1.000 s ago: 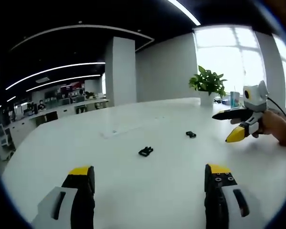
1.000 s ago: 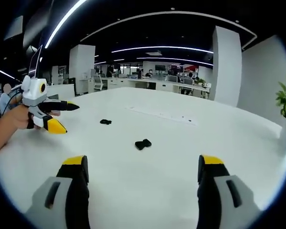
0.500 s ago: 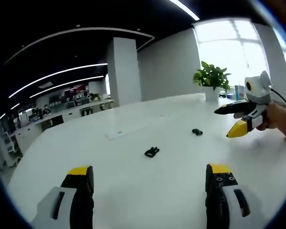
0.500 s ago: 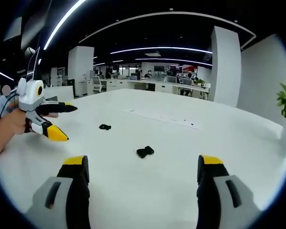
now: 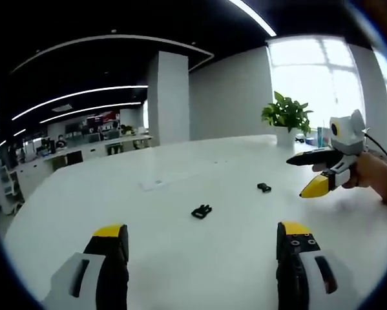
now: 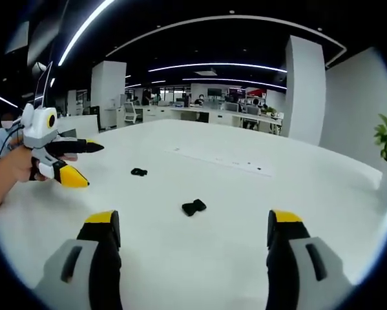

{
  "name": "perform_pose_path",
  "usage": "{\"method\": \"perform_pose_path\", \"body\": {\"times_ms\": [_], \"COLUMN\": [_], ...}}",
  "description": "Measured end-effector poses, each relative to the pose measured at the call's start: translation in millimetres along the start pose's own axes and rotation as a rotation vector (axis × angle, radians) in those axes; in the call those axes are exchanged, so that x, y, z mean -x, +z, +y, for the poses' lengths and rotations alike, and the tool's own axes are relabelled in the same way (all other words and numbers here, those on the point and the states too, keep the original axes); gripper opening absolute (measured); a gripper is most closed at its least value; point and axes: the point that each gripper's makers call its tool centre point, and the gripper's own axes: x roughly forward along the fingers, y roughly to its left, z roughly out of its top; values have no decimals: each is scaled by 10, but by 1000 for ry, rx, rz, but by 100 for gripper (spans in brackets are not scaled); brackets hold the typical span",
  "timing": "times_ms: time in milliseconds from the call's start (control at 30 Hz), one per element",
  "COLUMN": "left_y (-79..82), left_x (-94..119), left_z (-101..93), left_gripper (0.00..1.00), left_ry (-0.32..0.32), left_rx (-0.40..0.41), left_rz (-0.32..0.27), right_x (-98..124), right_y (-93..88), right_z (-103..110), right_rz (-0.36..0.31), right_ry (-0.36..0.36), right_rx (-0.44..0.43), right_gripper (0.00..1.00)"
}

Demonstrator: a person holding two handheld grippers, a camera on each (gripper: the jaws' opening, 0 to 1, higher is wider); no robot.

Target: Snap the two parts of the plastic buckle together until the buckle closes and remains connected.

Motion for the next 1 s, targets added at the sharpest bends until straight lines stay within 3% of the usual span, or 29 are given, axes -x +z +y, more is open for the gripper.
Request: {"method": "perform_pose_path", "body": {"times_ms": [167, 233, 300, 500, 800, 1000], "left_y": [-37, -34, -8, -33, 91, 86], "left_x": [-16, -22, -32, -146, -350, -440], "left_z": [-107, -36, -100, -102, 45, 100], "left_gripper": [99, 99, 99, 99, 97, 96], "left_ry": [3, 0, -34, -44, -37, -42], "left_rx": [-42, -43, -26, -17, -6, -14], "left_rz": [28, 28, 23, 37, 30, 38], "right_x": [-4, -9, -25, -87, -119, -184], "right_y": [-8, -5, -7, -20, -5, -38], "right_z": [-13, -11, -9, -100, -170, -192], "right_rz": [3, 2, -1, 3, 4, 13], "right_ry": [-2, -2, -3, -11, -13, -17], "right_rx": [1, 2, 1, -24, -39, -32], "right_gripper": [94, 94, 94, 95, 94, 94]}}
